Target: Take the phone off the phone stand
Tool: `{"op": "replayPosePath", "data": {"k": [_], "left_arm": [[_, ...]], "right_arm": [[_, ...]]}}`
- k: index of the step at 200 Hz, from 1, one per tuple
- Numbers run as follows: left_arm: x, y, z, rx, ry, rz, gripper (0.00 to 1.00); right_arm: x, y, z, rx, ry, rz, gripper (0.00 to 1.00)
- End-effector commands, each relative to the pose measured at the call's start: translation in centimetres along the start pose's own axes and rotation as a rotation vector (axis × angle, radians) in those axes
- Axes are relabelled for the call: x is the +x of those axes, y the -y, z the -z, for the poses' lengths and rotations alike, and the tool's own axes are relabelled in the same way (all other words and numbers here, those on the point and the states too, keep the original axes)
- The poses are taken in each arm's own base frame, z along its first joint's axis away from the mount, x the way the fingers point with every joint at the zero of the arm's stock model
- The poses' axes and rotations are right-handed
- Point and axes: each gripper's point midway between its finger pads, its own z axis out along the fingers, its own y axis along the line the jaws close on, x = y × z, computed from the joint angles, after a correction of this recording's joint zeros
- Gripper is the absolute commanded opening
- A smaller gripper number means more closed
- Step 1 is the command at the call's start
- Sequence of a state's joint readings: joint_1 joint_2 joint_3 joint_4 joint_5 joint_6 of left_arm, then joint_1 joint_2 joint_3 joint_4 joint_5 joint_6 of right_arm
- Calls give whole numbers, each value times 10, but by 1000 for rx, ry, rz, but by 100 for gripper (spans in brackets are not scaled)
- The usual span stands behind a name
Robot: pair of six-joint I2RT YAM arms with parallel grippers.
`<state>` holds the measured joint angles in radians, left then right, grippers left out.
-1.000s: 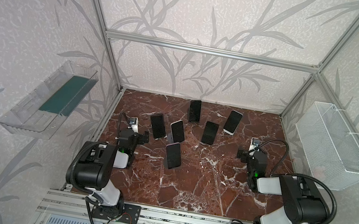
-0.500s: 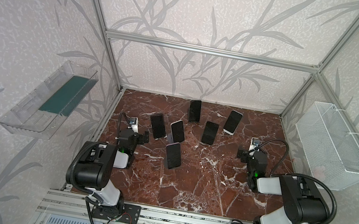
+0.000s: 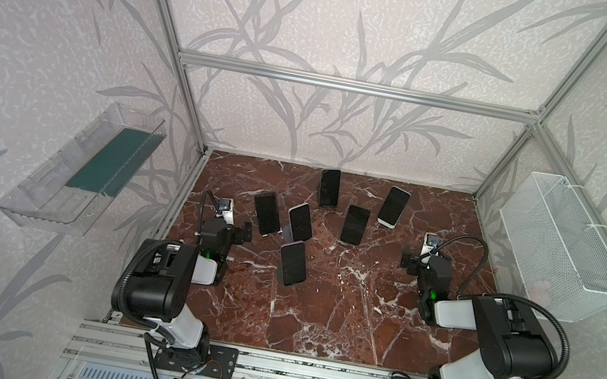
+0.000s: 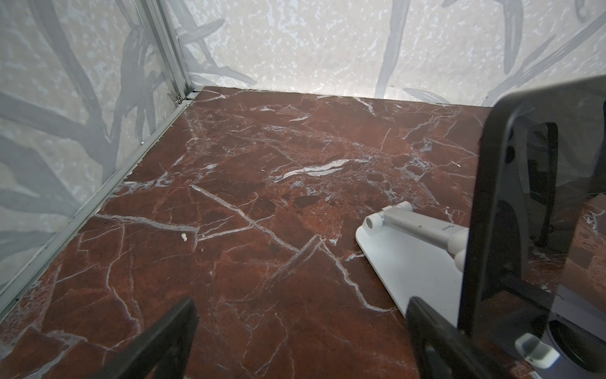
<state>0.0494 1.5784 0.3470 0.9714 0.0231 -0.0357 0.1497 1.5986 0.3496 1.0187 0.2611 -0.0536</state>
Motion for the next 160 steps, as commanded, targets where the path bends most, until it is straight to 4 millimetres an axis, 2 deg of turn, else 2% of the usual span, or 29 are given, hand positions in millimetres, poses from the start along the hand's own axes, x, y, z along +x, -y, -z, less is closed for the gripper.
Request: {"op": "replayPosePath", "data": {"k": [1, 44, 104, 131, 160], "left_arm": [[-12, 0, -1, -4, 29, -20, 99], [-11, 0, -1, -3, 28, -20, 99], [-12, 1, -1, 1, 31, -16, 99], [-11, -8, -2, -48, 19, 4, 99], [-11, -8, -2, -47, 20, 2, 99]], "right_arm": [[-7, 0, -1, 4, 23, 0, 99], [-8, -7, 1, -14, 31, 26, 99], [-8, -7, 1, -14, 33, 26, 99], [-9, -7, 1, -14, 33, 25, 99], [-8, -7, 1, -15, 32, 25, 99]]}}
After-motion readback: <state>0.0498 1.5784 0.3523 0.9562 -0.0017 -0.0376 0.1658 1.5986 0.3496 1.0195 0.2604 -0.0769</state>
